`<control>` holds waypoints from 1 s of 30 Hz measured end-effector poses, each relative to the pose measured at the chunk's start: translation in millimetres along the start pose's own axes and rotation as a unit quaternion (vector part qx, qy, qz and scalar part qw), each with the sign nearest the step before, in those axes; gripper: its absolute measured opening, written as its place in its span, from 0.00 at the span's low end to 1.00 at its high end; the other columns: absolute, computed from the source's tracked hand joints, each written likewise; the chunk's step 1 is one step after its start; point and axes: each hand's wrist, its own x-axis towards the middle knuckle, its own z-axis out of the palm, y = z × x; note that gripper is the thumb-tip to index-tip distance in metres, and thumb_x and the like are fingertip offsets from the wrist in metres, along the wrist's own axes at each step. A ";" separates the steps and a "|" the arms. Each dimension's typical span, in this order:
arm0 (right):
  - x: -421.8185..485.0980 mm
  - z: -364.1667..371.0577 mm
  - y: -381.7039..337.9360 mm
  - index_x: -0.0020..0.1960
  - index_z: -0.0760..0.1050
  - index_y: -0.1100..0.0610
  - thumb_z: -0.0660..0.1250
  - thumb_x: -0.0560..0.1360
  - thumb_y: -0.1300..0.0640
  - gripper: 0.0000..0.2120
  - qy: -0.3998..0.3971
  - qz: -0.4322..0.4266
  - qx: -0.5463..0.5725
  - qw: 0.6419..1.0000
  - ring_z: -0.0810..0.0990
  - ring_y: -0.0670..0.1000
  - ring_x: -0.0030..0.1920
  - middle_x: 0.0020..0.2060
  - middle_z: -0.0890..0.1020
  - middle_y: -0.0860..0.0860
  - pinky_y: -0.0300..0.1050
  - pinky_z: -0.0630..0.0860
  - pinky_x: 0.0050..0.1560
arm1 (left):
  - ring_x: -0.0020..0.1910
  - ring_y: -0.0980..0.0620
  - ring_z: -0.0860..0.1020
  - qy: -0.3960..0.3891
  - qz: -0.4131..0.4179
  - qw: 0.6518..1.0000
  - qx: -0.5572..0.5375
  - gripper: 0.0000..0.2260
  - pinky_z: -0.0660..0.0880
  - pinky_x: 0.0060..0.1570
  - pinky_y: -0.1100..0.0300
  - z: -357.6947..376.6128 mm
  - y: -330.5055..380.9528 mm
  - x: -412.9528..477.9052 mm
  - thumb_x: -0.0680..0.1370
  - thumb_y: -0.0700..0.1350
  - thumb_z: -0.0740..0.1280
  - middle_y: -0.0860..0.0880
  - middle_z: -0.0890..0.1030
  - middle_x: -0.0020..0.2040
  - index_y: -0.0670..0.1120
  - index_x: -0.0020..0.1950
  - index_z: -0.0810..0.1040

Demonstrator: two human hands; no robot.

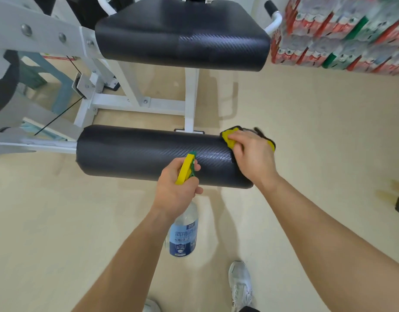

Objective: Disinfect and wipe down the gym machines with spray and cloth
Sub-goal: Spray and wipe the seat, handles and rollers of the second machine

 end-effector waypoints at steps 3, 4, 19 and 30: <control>19.0 4.8 -16.5 0.59 0.82 0.44 0.61 0.78 0.56 0.16 -0.065 -0.003 -0.022 0.998 0.80 0.57 0.54 0.54 0.85 0.49 0.50 0.77 0.53 | 0.35 0.48 0.83 0.005 -0.001 1.000 -0.004 0.16 0.75 0.35 0.61 0.9 -0.3 -0.6 0.75 0.28 0.63 0.43 0.82 0.57 0.46 0.54 0.80; 14.7 5.3 -18.2 0.59 0.82 0.44 0.61 0.78 0.56 0.16 -0.063 -0.022 -0.020 0.998 0.81 0.57 0.54 0.55 0.85 0.48 0.50 0.78 0.53 | 0.35 0.48 0.82 0.009 -0.003 1.000 -0.007 0.16 0.75 0.33 0.63 0.9 -0.9 -0.6 0.75 0.28 0.63 0.43 0.82 0.57 0.45 0.54 0.80; -51.1 21.3 13.7 0.66 0.78 0.55 0.59 0.74 0.66 0.23 0.019 -0.160 -0.086 0.983 0.76 0.57 0.67 0.67 0.79 0.52 0.52 0.76 0.63 | 0.35 0.53 0.85 0.027 -0.015 0.999 0.036 0.15 0.78 0.40 0.57 -8.7 -7.1 -6.3 0.77 0.32 0.64 0.41 0.81 0.53 0.48 0.56 0.81; 1.4 8.2 -43.1 0.60 0.79 0.45 0.58 0.81 0.57 0.15 -0.051 0.000 -0.006 0.999 0.81 0.62 0.49 0.52 0.83 0.55 0.53 0.78 0.48 | 0.35 0.55 0.86 0.112 0.010 0.994 0.018 0.18 0.81 0.50 0.50 -10.5 -13.2 -6.0 0.78 0.33 0.64 0.42 0.79 0.48 0.50 0.64 0.76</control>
